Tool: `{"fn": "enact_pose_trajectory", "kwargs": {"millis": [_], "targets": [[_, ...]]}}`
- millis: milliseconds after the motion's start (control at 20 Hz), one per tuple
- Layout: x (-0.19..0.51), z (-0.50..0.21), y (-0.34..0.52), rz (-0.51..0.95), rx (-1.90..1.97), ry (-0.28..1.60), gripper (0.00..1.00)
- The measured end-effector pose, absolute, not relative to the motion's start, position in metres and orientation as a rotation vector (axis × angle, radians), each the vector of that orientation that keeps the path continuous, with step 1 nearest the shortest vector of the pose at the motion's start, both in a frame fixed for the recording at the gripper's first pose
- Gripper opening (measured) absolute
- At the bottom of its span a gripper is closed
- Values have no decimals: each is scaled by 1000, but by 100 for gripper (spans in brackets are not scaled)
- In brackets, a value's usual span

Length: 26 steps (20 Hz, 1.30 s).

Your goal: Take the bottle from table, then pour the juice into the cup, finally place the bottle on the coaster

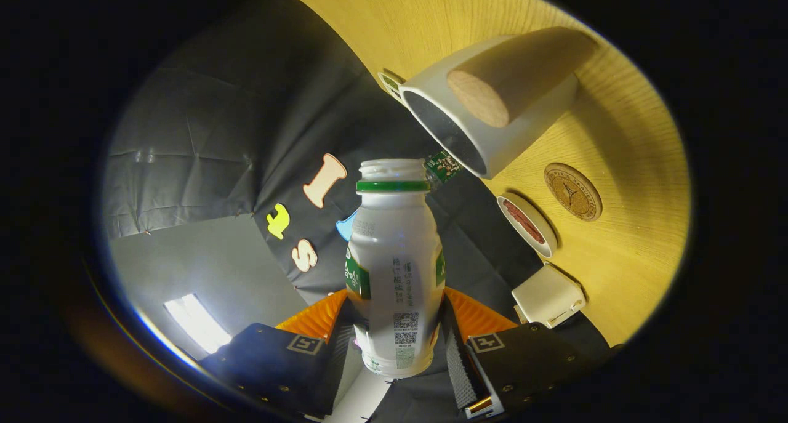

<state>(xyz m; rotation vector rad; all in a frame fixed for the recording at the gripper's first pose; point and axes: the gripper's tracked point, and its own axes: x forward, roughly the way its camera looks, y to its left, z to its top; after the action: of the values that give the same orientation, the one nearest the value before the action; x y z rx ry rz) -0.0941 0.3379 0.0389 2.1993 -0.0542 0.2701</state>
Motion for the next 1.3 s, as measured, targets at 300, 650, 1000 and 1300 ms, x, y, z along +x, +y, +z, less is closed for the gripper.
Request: {"fn": "enact_pose_trajectory", "kwargs": {"millis": [300, 650, 1000, 1300], "targets": [[-88, 34, 351, 281, 2009, 11, 71], [-89, 5, 364, 223, 1451, 130, 71], [-81, -15, 356, 167, 985, 154, 71], [-58, -30, 358, 117, 499, 160, 71]]}}
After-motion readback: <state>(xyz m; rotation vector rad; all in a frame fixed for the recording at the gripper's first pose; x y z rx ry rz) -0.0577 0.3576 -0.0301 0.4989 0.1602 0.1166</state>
